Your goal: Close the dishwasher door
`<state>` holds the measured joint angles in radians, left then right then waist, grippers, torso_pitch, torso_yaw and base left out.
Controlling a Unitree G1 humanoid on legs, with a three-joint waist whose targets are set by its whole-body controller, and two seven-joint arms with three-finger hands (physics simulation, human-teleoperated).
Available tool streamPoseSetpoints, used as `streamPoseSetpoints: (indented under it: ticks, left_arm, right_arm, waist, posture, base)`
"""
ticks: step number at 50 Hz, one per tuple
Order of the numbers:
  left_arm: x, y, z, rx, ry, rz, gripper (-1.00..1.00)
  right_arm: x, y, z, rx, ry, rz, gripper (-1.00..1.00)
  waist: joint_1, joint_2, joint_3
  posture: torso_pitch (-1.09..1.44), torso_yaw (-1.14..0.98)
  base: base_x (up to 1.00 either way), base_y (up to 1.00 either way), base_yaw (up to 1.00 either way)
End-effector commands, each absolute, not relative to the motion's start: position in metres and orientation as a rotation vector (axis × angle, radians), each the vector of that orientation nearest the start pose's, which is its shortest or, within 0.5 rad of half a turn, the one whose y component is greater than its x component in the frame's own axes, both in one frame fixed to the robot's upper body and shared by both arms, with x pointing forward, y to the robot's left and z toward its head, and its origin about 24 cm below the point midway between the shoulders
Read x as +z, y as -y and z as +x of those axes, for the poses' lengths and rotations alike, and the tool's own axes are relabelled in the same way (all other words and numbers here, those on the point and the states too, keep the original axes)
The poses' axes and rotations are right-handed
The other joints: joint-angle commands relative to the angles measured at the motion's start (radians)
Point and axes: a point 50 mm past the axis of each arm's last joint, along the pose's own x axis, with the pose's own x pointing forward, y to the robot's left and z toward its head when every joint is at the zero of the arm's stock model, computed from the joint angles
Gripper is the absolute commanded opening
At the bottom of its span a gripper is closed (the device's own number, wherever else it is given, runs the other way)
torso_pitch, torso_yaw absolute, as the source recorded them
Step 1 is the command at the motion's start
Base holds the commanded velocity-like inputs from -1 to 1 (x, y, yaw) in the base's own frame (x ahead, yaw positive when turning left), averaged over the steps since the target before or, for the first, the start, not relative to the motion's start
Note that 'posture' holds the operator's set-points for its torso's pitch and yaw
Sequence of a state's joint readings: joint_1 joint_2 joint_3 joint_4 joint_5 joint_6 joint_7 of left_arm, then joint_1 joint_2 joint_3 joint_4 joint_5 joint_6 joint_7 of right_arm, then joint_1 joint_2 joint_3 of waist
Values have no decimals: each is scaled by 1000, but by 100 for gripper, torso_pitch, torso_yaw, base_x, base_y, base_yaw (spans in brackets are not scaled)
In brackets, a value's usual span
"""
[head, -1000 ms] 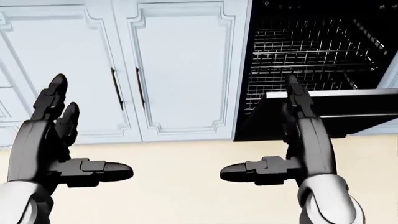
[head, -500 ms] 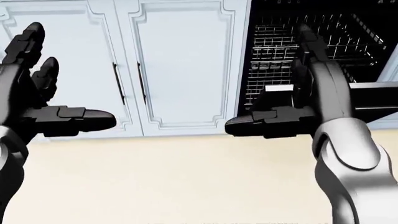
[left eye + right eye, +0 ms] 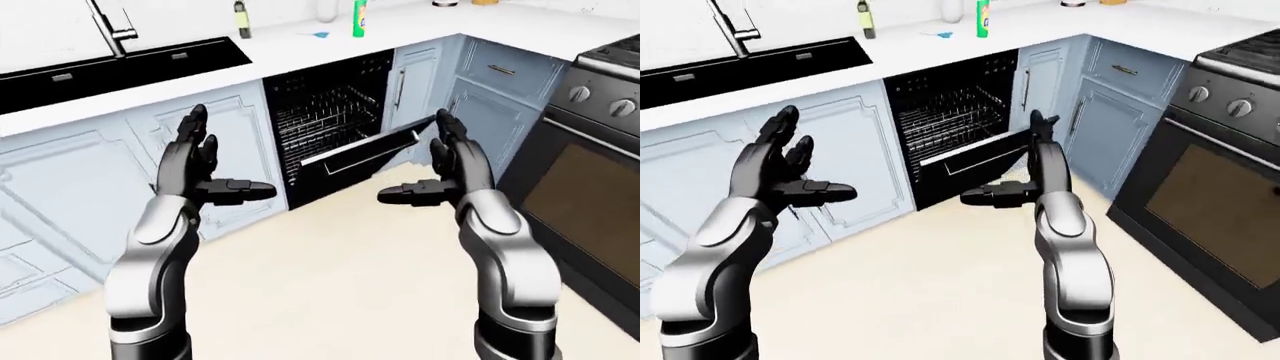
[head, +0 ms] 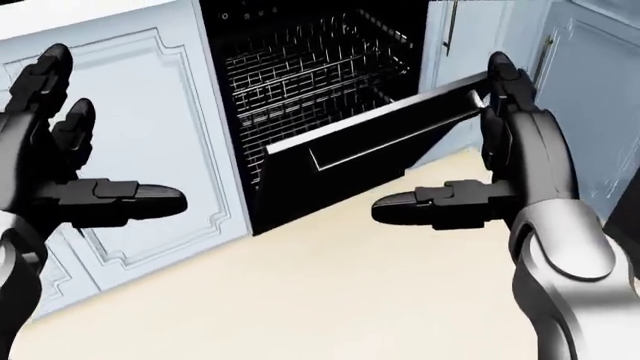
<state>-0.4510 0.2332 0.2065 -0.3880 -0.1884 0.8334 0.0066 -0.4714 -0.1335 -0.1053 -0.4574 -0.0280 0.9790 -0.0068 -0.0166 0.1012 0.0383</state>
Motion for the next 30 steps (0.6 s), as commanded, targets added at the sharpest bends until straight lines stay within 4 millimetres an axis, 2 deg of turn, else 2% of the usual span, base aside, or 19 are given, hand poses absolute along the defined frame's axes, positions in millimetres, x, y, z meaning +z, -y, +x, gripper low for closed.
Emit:
streamPoseSetpoints:
  ticks: [1,2,3,4,6,9,12,14,15,16,17,19,21,23,26,27,28,29,30]
  left_arm:
    - [197,-193,296,38,91,32,100]
    - [196,-193,295,38,90,31,100]
    - [196,-193,295,39,90,31,100]
    - [196,-193,295,38,89,30,100]
    - [197,-193,295,39,90,30,100]
    - [196,-193,296,40,90,30,100]
    - [196,-193,296,38,91,29,100]
    - [196,-193,296,38,89,27,100]
    - [196,-193,296,39,89,29,100]
    - [196,-193,296,39,89,28,100]
    - [195,-193,296,39,89,28,100]
    - [195,-193,296,39,88,29,100]
    - [196,-193,296,38,88,29,100]
    - [196,-192,295,37,87,28,100]
    - [198,-192,295,34,88,31,100]
    - [198,-192,295,33,88,31,100]
    - [198,-192,295,31,89,31,100]
    - [198,-192,295,31,88,32,100]
    - [197,-192,295,31,88,31,100]
  right_arm:
    - [196,162,291,-52,24,-119,100]
    - [195,162,291,-53,24,-119,100]
    - [195,162,291,-52,24,-119,100]
    - [195,162,290,-52,23,-118,100]
    - [193,163,290,-54,21,-117,100]
    - [194,164,292,-58,22,-118,100]
    - [195,165,292,-60,24,-118,100]
    - [193,166,292,-60,21,-118,100]
    - [193,166,292,-61,21,-117,100]
    - [193,166,291,-62,21,-117,100]
    - [193,166,291,-64,21,-116,100]
    - [192,167,291,-64,20,-116,100]
    - [191,167,291,-65,19,-115,100]
    - [190,167,291,-66,19,-114,100]
    - [189,168,291,-70,19,-114,100]
    - [189,168,291,-70,18,-113,100]
    - [190,168,291,-71,19,-114,100]
    - [190,168,290,-70,20,-113,100]
    - [191,168,290,-71,20,-114,100]
  waist:
    - [10,36,-33]
    - [10,-5,-16]
    - [11,-2,-10]
    - [6,-2,-19]
    - [8,-16,-33]
    - [15,-52,-25]
    - [19,-94,-26]
    - [15,-134,-31]
    - [9,-171,-44]
    - [-1,-151,-38]
    - [1,-153,-31]
    - [-19,-134,-35]
    - [-21,-105,-28]
    - [-15,-83,-11]
    - [-4,-49,-2]
    - [-3,-30,-3]
    - [-2,-2,-12]
    - [13,40,-30]
    - [16,-6,-10]
  posture:
    - [0,0]
    - [0,0]
    - [0,0]
    - [0,0]
    - [0,0]
    - [0,0]
    - [0,0]
    - [0,0]
    - [0,0]
    - [0,0]
    - [0,0]
    - [0,0]
    - [0,0]
    - [0,0]
    - [0,0]
    - [0,0]
    - [0,0]
    - [0,0]
    - [0,0]
  base:
    - [0,0,-100]
    - [0,0,-100]
    - [0,0,-100]
    - [0,0,-100]
    - [0,0,-100]
    - [0,0,-100]
    - [0,0,-100]
    - [0,0,-100]
    - [0,0,-100]
    - [0,0,-100]
    - [0,0,-100]
    - [0,0,-100]
    - [0,0,-100]
    - [0,0,-100]
    - [0,0,-100]
    - [0,0,-100]
    - [0,0,-100]
    - [0,0,-100]
    - [0,0,-100]
